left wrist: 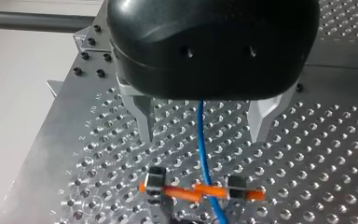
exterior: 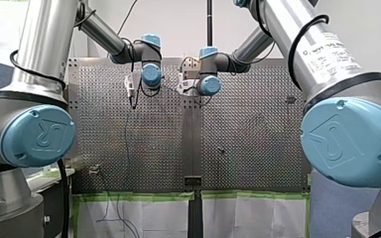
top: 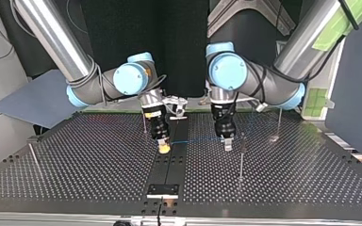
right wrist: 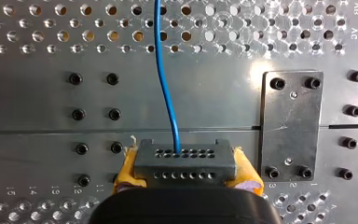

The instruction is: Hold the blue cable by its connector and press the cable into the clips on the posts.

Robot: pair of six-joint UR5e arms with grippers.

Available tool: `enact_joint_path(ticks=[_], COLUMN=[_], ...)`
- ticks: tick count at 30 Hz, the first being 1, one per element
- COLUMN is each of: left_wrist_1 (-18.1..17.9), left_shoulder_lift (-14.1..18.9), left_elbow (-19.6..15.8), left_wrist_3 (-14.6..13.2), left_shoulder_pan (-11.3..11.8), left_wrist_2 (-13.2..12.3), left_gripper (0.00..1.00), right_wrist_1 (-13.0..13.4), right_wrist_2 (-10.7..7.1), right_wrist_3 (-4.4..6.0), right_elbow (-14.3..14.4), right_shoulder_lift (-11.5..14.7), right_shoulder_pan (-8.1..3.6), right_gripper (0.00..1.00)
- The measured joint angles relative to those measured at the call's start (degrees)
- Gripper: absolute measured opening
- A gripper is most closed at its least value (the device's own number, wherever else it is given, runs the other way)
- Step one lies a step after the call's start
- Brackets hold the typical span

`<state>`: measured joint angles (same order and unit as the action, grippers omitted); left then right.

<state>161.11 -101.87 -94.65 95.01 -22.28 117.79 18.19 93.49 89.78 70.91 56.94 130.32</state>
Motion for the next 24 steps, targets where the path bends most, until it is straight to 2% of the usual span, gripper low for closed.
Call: enact_joint_path(ticks=[9, 19, 20, 21, 22, 23, 24], left_wrist_1=[-2.3, -2.5, -2.6, -2.7, -2.8, -2.9, -3.1], left_shoulder_lift=[0.0, 0.0, 0.0, 0.0, 0.0, 0.0, 0.0], left_elbow=[0.0, 0.0, 0.0, 0.0, 0.0, 0.0, 0.0], left_wrist_3=[-0.1, -0.6, -0.8, -1.1, -1.3, -1.7, -2.1], left_shoulder_pan=[0.2, 0.0, -0.1, -0.1, -0.2, -0.3, -0.4], left_wrist_2=[-2.1, -2.4, -2.3, -2.2, -2.1, -2.0, -2.0], left_gripper=[0.98, 0.98, 0.78, 0.48, 0.48, 0.19, 0.0], right_wrist_1=[0.0, -0.1, -0.1, -0.1, -0.1, -0.1, -0.1], right_wrist_2=[0.01, -0.05, -0.05, -0.05, -0.05, -0.05, -0.05], right_wrist_3=[0.01, 0.04, 0.05, 0.05, 0.05, 0.05, 0.06], right_elbow=[0.0, 0.0, 0.0, 0.0, 0.0, 0.0, 0.0], right_shoulder_lift=[0.0, 0.0, 0.0, 0.0, 0.0, 0.0, 0.0], right_shoulder_pan=[-0.01, -0.02, -0.02, -0.02, -0.02, -0.02, -0.02], right_gripper=[0.0, 0.0, 0.0, 0.0, 0.0, 0.0, 0.0])
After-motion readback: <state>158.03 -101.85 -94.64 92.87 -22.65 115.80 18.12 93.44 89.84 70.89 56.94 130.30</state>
